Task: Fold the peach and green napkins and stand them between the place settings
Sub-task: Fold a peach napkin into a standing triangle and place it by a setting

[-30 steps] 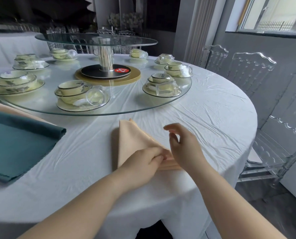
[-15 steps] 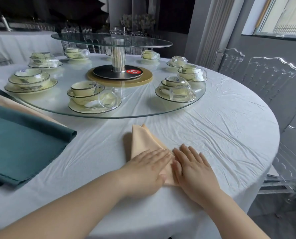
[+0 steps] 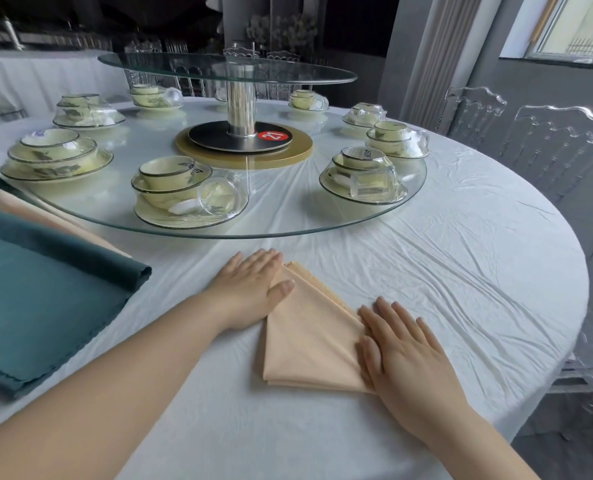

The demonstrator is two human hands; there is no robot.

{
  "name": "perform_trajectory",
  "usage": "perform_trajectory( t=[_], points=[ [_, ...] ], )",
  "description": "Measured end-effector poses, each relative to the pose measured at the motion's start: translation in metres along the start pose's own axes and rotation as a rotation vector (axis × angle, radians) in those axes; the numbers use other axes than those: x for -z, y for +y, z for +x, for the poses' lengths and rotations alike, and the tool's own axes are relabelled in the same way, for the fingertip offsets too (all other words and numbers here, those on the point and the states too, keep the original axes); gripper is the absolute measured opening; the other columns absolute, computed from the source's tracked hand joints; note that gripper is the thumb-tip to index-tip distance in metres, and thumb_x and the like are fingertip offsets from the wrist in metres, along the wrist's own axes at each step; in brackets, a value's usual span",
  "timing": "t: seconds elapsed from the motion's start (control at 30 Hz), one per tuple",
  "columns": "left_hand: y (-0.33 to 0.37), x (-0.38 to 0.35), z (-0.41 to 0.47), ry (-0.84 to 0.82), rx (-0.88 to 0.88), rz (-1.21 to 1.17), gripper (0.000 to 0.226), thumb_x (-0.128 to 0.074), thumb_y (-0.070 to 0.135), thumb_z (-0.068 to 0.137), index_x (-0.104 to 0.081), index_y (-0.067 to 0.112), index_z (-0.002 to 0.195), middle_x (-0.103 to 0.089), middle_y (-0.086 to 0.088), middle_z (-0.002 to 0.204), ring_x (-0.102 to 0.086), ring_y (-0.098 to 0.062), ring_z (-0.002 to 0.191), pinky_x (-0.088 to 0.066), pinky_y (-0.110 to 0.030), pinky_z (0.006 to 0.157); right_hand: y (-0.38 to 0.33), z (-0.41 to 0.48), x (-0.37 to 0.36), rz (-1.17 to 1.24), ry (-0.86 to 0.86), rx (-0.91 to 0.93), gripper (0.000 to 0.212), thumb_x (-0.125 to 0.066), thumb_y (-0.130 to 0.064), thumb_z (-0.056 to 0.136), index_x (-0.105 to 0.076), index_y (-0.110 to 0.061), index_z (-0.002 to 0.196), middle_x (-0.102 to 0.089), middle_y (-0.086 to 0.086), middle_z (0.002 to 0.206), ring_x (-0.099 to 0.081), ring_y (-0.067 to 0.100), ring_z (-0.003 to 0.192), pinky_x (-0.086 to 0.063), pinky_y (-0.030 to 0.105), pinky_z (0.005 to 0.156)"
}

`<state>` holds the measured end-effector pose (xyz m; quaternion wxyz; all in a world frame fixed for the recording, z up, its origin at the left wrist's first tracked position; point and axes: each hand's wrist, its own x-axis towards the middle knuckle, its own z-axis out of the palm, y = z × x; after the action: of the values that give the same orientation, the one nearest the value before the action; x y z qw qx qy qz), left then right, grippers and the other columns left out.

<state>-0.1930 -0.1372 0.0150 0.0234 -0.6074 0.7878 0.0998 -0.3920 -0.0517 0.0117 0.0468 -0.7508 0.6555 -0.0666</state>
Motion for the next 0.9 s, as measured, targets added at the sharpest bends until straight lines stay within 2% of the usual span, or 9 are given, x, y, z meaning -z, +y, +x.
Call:
perform_trajectory(
  t=[0.3,0.37,0.43,0.5,0.57,0.67,0.73,0.8,0.9],
  points=[
    [-0.014,0.003,-0.009,0.510,0.055,-0.427,0.036,-0.037,0.015,0.098,-0.048,0.010,0.131,-0.046,-0.003,0.139,-0.040,-0.016,0.129,-0.024,-0.014,0.096,0.001,-0.001,-0.001,0.040,0.055,0.005,0.096,0.022,-0.053,0.055,-0.015,-0.032,0.141,-0.009,-0.014,0.153,0.000,0.005,0.142,0.004,0.028,0.113],
    [-0.015,0.002,-0.028,0.567,-0.092,-0.459,0.036,-0.040,0.013,0.092,-0.057,0.013,0.124,-0.052,0.003,0.131,-0.044,-0.009,0.122,-0.024,-0.005,0.092,0.002,-0.002,-0.003,0.077,0.091,-0.001,0.097,0.018,-0.056,0.056,-0.016,-0.029,0.143,-0.013,-0.013,0.152,-0.004,0.006,0.141,0.004,0.028,0.113],
    [-0.011,0.001,-0.052,0.508,-0.331,-0.440,0.045,-0.038,0.013,0.078,-0.064,0.011,0.115,-0.056,0.005,0.122,-0.044,-0.003,0.113,-0.023,0.003,0.091,0.003,-0.003,-0.006,0.178,0.164,-0.014,0.094,0.006,-0.060,0.060,-0.025,-0.025,0.141,-0.022,-0.009,0.151,-0.015,0.011,0.140,0.000,0.029,0.113],
    [-0.010,-0.009,-0.068,0.454,-0.528,-0.298,0.047,-0.038,0.017,0.070,-0.070,0.010,0.104,-0.065,-0.001,0.113,-0.046,-0.008,0.109,-0.028,-0.005,0.095,0.004,-0.002,-0.009,0.255,0.316,0.008,0.077,-0.016,-0.058,0.070,-0.041,-0.021,0.133,-0.040,0.001,0.142,-0.033,0.021,0.132,-0.011,0.031,0.109],
    [-0.011,-0.017,-0.072,0.354,-0.577,-0.216,0.053,-0.037,0.023,0.065,-0.069,0.012,0.106,-0.065,-0.002,0.114,-0.044,-0.008,0.113,-0.028,-0.016,0.097,0.005,-0.003,-0.010,0.219,0.508,0.074,0.051,-0.035,-0.046,0.078,-0.047,-0.019,0.119,-0.056,0.010,0.126,-0.041,0.024,0.118,-0.019,0.035,0.101],
    [-0.006,-0.014,-0.069,0.245,-0.519,-0.289,0.077,-0.027,0.040,0.056,-0.057,0.020,0.124,-0.043,0.018,0.129,-0.022,0.004,0.125,-0.013,-0.007,0.103,0.003,-0.008,-0.002,0.125,0.636,0.255,0.032,-0.043,-0.038,0.080,-0.048,-0.021,0.106,-0.064,0.005,0.112,-0.040,0.022,0.113,-0.016,0.035,0.104],
    [-0.004,-0.012,-0.064,0.203,-0.497,-0.268,0.088,-0.021,0.047,0.050,-0.049,0.026,0.130,-0.032,0.026,0.131,-0.011,0.009,0.127,-0.003,-0.001,0.102,-0.005,-0.013,0.006,0.077,0.597,0.453,0.031,-0.046,-0.041,0.078,-0.050,-0.023,0.103,-0.066,-0.005,0.104,-0.045,0.017,0.110,-0.021,0.035,0.104],
    [-0.003,-0.009,-0.063,0.183,-0.502,-0.210,0.091,-0.019,0.050,0.047,-0.046,0.029,0.132,-0.034,0.023,0.138,-0.016,0.012,0.127,0.001,0.001,0.100,-0.013,-0.014,0.009,0.001,0.471,0.608,0.034,-0.046,-0.045,0.075,-0.053,-0.024,0.101,-0.067,-0.010,0.092,-0.052,0.011,0.099,-0.030,0.031,0.098],
    [-0.002,-0.007,-0.066,0.185,-0.498,-0.193,0.093,-0.019,0.051,0.046,-0.045,0.032,0.133,-0.036,0.020,0.141,-0.021,0.016,0.124,0.002,0.002,0.098,-0.022,-0.007,0.008,-0.122,0.334,0.641,0.032,-0.041,-0.044,0.069,-0.063,-0.023,0.082,-0.063,-0.013,0.067,-0.062,0.010,0.066,-0.036,0.026,0.080]
  ],
)
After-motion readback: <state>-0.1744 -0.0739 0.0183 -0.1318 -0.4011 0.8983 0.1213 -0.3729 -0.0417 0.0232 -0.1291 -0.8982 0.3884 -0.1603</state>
